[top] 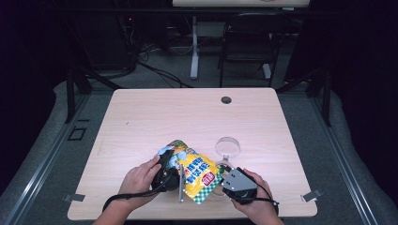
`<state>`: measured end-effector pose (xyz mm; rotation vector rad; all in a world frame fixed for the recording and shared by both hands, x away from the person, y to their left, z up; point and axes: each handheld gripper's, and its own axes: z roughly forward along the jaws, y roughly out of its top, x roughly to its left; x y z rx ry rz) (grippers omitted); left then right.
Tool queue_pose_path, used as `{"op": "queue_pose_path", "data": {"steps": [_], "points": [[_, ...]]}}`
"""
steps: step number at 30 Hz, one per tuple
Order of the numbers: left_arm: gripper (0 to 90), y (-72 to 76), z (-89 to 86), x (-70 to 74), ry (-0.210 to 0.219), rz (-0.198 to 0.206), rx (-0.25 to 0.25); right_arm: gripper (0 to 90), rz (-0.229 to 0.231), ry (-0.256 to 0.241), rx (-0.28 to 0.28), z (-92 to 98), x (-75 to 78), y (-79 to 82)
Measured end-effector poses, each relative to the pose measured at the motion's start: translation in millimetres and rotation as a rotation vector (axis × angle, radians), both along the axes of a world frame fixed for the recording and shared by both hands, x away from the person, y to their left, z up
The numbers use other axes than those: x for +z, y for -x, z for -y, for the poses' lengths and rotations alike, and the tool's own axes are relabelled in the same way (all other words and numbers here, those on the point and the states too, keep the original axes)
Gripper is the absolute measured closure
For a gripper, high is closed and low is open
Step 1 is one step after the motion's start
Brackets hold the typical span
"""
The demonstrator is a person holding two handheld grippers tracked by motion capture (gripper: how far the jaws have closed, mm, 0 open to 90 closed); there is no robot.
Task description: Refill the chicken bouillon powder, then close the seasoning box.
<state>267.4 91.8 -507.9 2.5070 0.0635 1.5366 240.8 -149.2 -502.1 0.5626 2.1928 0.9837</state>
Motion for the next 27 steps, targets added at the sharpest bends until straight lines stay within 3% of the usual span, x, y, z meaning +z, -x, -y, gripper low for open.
{"op": "queue_pose_path", "data": {"steps": [27], "points": [[58.7,0.8,1.2,3.1,-0.037,0.037,-0.002,67.4,-0.011,-0.025,0.003,0.8,-0.6,-2.3]]}}
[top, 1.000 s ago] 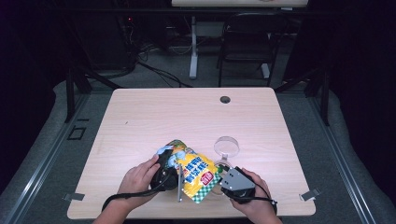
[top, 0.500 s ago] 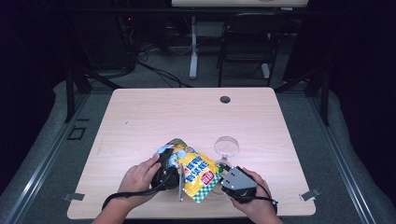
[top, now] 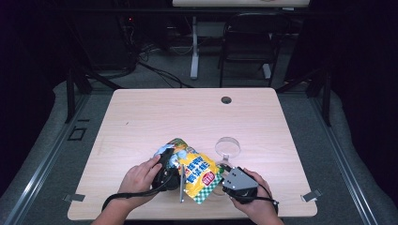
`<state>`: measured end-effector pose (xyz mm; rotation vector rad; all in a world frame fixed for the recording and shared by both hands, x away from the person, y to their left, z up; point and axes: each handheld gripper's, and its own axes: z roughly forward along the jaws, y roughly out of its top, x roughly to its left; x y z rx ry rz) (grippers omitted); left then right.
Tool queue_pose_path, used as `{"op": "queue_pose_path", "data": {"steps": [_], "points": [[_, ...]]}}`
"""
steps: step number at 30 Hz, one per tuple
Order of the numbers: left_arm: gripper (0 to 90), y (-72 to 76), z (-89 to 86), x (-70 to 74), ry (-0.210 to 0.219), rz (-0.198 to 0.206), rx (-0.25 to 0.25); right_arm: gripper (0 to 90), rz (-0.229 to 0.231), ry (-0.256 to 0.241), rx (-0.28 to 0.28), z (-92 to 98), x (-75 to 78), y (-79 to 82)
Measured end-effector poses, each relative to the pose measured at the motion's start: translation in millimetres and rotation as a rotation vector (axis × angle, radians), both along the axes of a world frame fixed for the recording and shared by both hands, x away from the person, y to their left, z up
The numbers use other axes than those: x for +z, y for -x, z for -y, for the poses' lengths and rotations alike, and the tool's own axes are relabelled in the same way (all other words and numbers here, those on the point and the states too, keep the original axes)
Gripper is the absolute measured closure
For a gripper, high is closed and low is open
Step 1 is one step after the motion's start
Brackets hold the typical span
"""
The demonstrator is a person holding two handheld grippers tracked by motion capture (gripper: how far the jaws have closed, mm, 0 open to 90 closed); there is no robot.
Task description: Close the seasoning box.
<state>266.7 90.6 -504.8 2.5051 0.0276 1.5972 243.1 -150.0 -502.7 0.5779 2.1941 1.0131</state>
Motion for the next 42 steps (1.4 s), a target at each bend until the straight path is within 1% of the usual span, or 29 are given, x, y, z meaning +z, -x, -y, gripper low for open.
{"op": "queue_pose_path", "data": {"steps": [2,7,10,12,15,16,21,27,31,35,40,41,42], "points": [[58.7,0.2,-0.2,0.4,-0.002,0.011,-0.004,67.4,0.003,0.001,0.0,-0.1,0.0,0.0],[58.8,1.0,0.1,2.2,-0.015,0.023,-0.003,67.4,0.004,-0.005,0.004,-0.2,0.0,0.1],[58.8,1.3,0.7,3.7,-0.031,0.031,-0.003,67.4,0.005,-0.006,0.005,-0.3,-0.1,-0.4],[58.8,1.6,0.8,4.2,-0.035,0.029,0.001,67.5,0.006,-0.006,0.005,-0.4,-0.3,-0.6],[58.8,2.0,0.7,5.5,-0.041,0.035,0.003,67.5,0.005,-0.01,0.008,-0.6,-0.1,-1.1],[58.8,2.1,0.8,6.1,-0.046,0.044,-0.001,67.5,0.006,-0.01,0.009,-0.6,0.0,-1.2],[58.8,2.4,0.8,7.8,-0.065,0.045,-0.002,67.5,0.006,-0.008,0.014,-1.1,-0.6,-1.3],[58.8,2.7,2.1,10.5,-0.072,0.057,-0.001,67.6,0.01,-0.02,0.013,-0.2,-0.3,-1.4],[58.8,2.7,3.6,11.5,-0.08,0.053,0.0,67.7,-0.004,-0.027,0.013,0.6,-0.3,-1.9],[58.8,2.2,4.6,12.0,-0.095,0.064,-0.007,67.8,-0.014,-0.027,0.011,0.6,-0.9,-2.5],[58.8,2.4,5.8,11.4,-0.093,0.069,-0.005,68.0,-0.026,-0.031,0.002,0.6,-1.1,-2.7],[58.8,2.6,6.4,12.3,-0.102,0.074,-0.007,68.1,-0.03,-0.034,0.004,0.8,-1.2,-2.8],[58.8,2.8,6.6,12.3,-0.101,0.072,-0.006,68.1,-0.032,-0.035,0.004,1.1,-1.1,-2.8]]}}
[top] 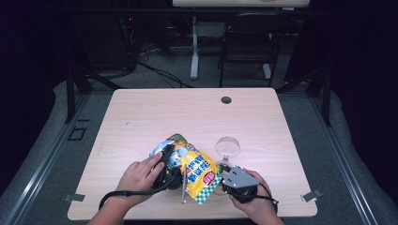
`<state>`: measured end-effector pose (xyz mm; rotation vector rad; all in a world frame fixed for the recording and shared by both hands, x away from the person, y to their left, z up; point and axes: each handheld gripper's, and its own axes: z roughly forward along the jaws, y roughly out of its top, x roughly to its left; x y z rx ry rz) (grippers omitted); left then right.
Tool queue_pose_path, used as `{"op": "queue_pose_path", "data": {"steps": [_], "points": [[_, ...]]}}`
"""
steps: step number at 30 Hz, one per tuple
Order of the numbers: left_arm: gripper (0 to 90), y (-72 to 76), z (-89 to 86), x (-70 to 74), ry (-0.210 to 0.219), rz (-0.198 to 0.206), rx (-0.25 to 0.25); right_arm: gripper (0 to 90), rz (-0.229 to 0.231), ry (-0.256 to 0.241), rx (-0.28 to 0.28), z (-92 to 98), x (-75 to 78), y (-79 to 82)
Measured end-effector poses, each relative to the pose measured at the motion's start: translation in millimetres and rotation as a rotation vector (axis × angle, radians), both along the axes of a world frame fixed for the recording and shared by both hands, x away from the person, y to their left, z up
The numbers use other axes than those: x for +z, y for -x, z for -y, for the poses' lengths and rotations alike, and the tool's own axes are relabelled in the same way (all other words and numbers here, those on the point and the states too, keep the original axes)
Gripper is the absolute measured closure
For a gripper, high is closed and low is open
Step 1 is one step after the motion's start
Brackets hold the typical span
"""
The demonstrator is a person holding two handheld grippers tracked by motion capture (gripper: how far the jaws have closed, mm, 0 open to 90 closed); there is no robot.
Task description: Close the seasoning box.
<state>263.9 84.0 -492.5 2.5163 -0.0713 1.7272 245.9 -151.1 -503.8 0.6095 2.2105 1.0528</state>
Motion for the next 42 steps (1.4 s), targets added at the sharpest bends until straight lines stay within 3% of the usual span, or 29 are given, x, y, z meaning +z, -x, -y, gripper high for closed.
{"op": "queue_pose_path", "data": {"steps": [17,25,27,34,37,38,41,42], "points": [[58.8,1.6,0.1,-1.3,-0.021,0.055,-0.014,68.2,-0.002,0.003,0.0,-1.2,-1.0,0.5],[58.9,1.8,1.8,0.8,-0.05,0.063,-0.018,68.4,-0.004,0.002,0.002,-1.3,-2.1,0.2],[58.8,2.3,2.2,1.6,-0.053,0.05,-0.007,68.4,-0.005,0.003,0.003,-1.3,-2.2,0.2],[58.9,1.7,3.1,2.8,-0.061,0.087,-0.034,68.5,-0.003,0.0,0.004,-1.0,-2.1,0.4],[58.8,3.2,3.9,5.2,-0.077,0.069,-0.017,68.6,-0.002,-0.003,0.003,-1.1,-2.3,0.4],[58.9,3.2,4.1,6.0,-0.084,0.069,-0.019,68.6,0.002,0.018,-0.019,-0.9,-1.2,1.7],[58.9,2.8,4.5,7.3,-0.089,0.09,-0.034,68.6,0.001,0.024,-0.022,-0.7,-0.6,2.1],[58.8,3.6,5.1,8.4,-0.096,0.08,-0.024,68.6,-0.002,0.028,-0.023,-0.4,-0.2,2.2]]}}
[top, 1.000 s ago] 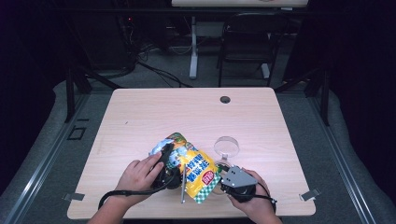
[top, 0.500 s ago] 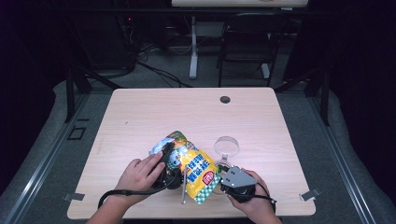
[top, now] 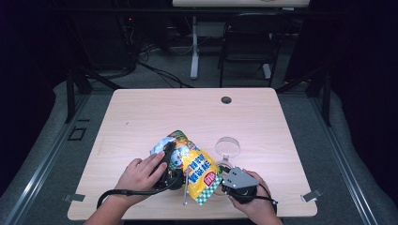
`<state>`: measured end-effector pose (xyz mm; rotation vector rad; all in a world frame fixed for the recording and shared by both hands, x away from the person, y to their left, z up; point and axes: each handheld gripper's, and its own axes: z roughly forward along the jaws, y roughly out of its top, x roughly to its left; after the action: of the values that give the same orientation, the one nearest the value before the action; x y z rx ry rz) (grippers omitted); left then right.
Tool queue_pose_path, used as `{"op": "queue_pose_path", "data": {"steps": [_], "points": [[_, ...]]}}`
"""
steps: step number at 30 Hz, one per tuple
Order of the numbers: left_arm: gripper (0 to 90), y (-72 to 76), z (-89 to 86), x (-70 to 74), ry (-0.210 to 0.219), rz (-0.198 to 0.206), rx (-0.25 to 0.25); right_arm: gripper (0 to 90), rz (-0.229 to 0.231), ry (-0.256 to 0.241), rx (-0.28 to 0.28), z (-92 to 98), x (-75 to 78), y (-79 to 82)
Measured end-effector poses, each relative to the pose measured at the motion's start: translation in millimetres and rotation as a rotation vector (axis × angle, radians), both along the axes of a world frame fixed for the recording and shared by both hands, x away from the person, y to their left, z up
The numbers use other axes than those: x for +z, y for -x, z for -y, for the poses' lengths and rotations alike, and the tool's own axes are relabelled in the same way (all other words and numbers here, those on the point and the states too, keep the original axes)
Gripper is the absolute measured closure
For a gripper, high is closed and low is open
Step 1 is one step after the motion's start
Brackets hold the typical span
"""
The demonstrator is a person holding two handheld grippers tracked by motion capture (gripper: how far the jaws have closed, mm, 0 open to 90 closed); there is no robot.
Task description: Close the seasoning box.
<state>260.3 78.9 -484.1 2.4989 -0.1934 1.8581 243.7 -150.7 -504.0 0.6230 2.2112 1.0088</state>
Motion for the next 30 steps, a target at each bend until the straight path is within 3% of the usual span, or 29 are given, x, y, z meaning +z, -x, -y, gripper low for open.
{"op": "queue_pose_path", "data": {"steps": [4,6,7,8,12,13,14,15,30], "points": [[58.9,-0.3,0.2,0.4,0.005,0.003,-0.008,68.7,-0.009,0.01,-0.012,0.9,1.1,0.6],[58.9,0.5,1.2,2.7,-0.014,-0.006,0.001,68.7,-0.016,0.021,-0.015,1.4,2.1,1.1],[58.9,0.4,1.4,2.9,-0.015,-0.006,0.0,68.7,-0.002,-0.038,0.025,0.4,-1.6,-1.8],[58.9,0.3,1.6,2.9,-0.014,-0.006,0.001,68.7,-0.018,0.025,-0.016,1.6,2.2,1.2],[58.9,0.0,2.7,4.5,-0.026,0.001,-0.003,68.8,-0.021,0.026,-0.016,1.9,2.3,1.0],[58.9,0.0,2.9,4.7,-0.027,0.003,-0.003,68.8,-0.002,-0.039,0.022,0.7,-1.7,-2.0],[58.9,0.1,3.0,4.7,-0.026,0.006,-0.004,68.8,-0.024,0.041,-0.027,2.4,3.6,1.7],[58.9,0.1,3.2,5.0,-0.028,0.006,-0.004,68.9,-0.002,-0.044,0.022,0.7,-1.7,-2.1],[59.0,0.0,5.4,8.6,-0.048,0.007,-0.008,69.2,-0.013,-0.059,0.02,1.7,-1.4,-2.7]]}}
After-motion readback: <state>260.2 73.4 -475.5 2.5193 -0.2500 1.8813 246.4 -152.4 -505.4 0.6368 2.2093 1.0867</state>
